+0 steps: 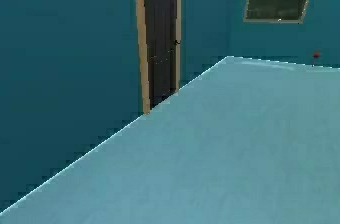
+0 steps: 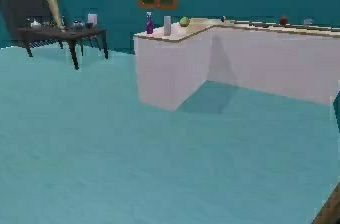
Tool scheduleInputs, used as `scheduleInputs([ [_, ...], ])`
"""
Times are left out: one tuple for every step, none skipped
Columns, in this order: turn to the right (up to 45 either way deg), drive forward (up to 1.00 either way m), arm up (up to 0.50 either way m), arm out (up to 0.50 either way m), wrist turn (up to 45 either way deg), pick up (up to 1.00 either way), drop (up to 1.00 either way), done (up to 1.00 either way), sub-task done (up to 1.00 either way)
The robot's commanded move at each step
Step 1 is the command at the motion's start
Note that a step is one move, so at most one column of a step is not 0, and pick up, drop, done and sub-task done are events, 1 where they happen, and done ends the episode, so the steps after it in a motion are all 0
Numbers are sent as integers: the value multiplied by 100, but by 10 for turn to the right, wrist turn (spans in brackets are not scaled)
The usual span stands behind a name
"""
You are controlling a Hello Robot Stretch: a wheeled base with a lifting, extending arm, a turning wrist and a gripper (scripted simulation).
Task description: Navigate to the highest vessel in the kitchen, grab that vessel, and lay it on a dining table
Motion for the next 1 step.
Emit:
scheduleInputs([
  [-330,0,0,0,0,0,0,0,0],
])
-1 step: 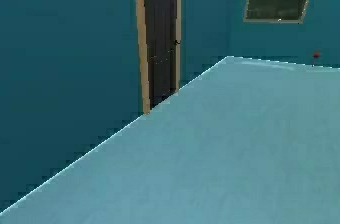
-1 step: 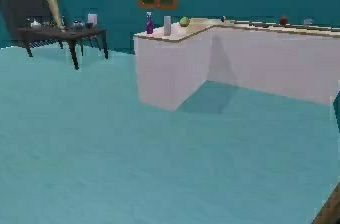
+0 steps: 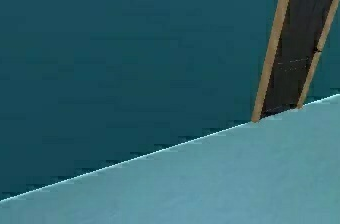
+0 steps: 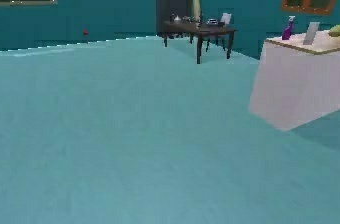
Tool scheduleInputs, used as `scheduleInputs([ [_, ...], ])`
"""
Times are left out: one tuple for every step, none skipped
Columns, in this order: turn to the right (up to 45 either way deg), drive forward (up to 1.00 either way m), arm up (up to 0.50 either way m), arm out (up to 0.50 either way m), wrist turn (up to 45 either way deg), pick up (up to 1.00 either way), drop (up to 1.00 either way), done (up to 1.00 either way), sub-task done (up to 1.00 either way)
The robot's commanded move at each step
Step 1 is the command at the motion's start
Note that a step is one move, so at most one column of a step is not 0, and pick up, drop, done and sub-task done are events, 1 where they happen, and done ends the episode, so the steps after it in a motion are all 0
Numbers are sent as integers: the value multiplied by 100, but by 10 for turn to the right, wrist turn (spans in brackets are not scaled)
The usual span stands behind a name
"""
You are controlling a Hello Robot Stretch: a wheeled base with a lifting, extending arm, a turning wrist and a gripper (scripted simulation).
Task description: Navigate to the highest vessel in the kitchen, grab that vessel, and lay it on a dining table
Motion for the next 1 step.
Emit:
scheduleInputs([
  [0,10,0,0,0,0,0,0,0],
])
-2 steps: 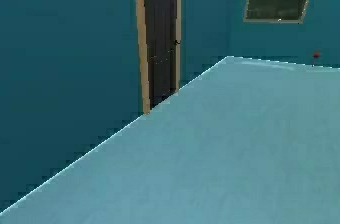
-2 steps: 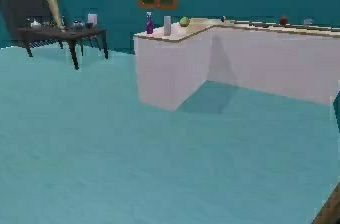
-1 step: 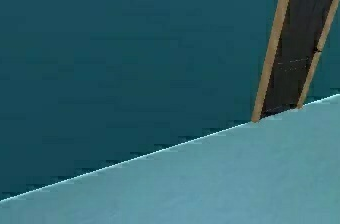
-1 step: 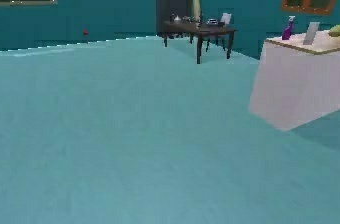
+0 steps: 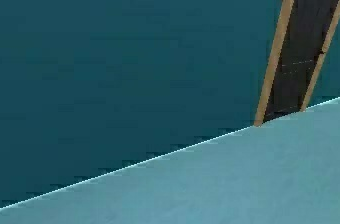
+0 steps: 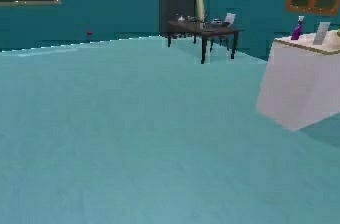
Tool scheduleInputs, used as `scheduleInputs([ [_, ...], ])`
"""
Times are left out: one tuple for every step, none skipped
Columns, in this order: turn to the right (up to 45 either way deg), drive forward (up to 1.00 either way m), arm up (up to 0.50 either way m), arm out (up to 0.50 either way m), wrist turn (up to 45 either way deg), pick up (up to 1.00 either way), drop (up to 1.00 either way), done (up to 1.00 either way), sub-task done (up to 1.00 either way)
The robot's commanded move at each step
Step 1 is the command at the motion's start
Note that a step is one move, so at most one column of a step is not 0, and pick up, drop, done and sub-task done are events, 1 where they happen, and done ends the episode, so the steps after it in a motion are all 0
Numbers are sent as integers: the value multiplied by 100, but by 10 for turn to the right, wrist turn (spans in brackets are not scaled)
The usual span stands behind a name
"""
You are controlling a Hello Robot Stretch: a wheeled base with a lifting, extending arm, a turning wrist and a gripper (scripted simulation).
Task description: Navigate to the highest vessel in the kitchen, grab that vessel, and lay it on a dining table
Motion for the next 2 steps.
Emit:
scheduleInputs([
  [450,0,0,0,0,0,0,0,0],
  [330,0,0,0,0,0,0,0,0],
])
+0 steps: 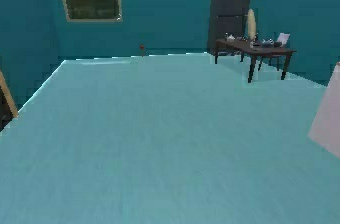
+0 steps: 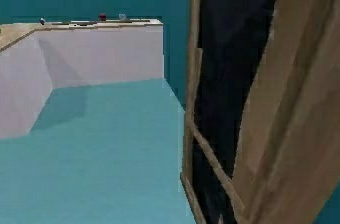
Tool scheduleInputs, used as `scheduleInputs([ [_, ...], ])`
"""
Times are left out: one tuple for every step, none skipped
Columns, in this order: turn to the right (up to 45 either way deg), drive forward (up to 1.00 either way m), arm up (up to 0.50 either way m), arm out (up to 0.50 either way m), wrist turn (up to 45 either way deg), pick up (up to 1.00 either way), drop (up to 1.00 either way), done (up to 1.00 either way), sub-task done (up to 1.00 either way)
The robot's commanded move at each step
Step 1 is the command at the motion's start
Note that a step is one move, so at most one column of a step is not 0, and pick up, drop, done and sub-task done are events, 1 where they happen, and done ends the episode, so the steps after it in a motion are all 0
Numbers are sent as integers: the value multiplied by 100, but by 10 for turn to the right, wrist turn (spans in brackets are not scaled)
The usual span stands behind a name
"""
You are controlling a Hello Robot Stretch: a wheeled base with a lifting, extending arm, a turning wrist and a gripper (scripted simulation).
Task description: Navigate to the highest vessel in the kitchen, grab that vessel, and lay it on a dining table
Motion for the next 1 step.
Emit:
scheduleInputs([
  [0,20,0,0,0,0,0,0,0],
])
